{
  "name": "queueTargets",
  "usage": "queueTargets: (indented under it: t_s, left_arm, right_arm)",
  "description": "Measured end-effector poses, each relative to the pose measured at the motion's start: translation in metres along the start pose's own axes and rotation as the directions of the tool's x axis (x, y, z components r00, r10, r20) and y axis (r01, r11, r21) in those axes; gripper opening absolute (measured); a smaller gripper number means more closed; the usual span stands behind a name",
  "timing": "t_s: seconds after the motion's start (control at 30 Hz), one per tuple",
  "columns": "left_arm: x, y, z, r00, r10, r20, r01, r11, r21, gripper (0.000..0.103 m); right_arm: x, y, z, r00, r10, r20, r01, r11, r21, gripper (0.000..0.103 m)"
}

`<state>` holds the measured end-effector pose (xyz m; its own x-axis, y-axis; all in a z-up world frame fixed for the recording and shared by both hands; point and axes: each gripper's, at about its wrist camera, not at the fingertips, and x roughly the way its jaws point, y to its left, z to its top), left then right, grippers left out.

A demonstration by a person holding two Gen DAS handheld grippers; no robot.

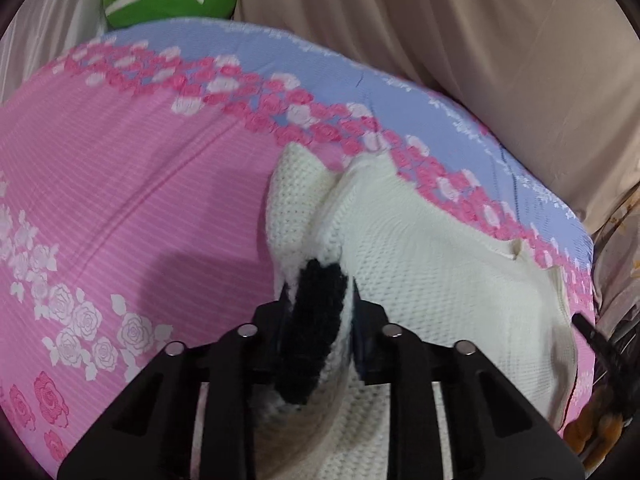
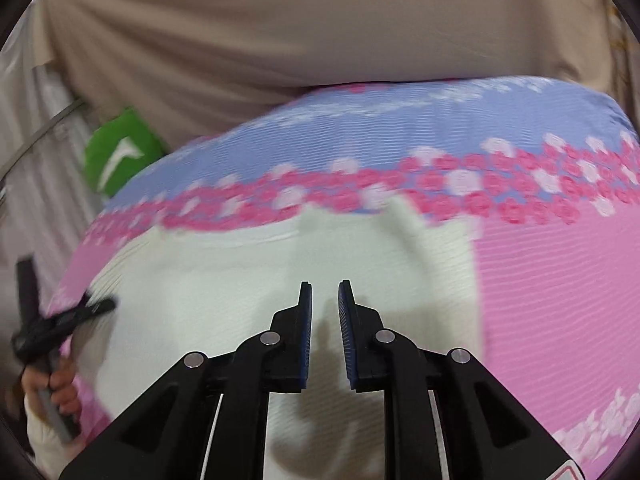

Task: Fold small clothes

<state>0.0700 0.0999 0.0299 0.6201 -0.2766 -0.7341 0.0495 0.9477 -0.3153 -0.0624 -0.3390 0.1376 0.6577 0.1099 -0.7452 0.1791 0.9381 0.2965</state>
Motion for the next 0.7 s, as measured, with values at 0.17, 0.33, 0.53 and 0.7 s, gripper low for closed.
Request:
queueTargets:
  t_s: [0.17, 0.33, 0.53, 0.7]
  left_arm:
    - [-0.041, -0.067, -0.002, 0.993, -0.08, 0.086, 0.066, 0.985, 0.159, 0.019]
    - [-0.052, -0.15, -0.013, 0.977, -0.203, 0.071, 0.172, 0.933, 0.315, 0.018]
    - [-0.012, -0.232, -0.042, 0.96, -0.274, -0.06, 0.275, 0.879, 0.39, 0.018]
    - [0.03, -0.266, -0.076, 0.969, -0.207, -0.139, 0.247, 0.874, 0.42, 0.018]
  right_arm:
    - [0.026, 0.033, -0.043, 0.985, 0.131, -0.112, -0.136, 0.99, -0.033, 0.021]
    - [0.009, 0.016, -0.052, 0.98, 0.185, -0.074, -0.181, 0.982, 0.053, 0.021]
    - [-0.025, -0.026, -0.072, 0.988, 0.147, -0.04, -0.141, 0.981, 0.134, 0.021]
    - [-0.037, -0.056, -0.098, 0.991, 0.128, -0.046, -0.115, 0.97, 0.213, 0.022]
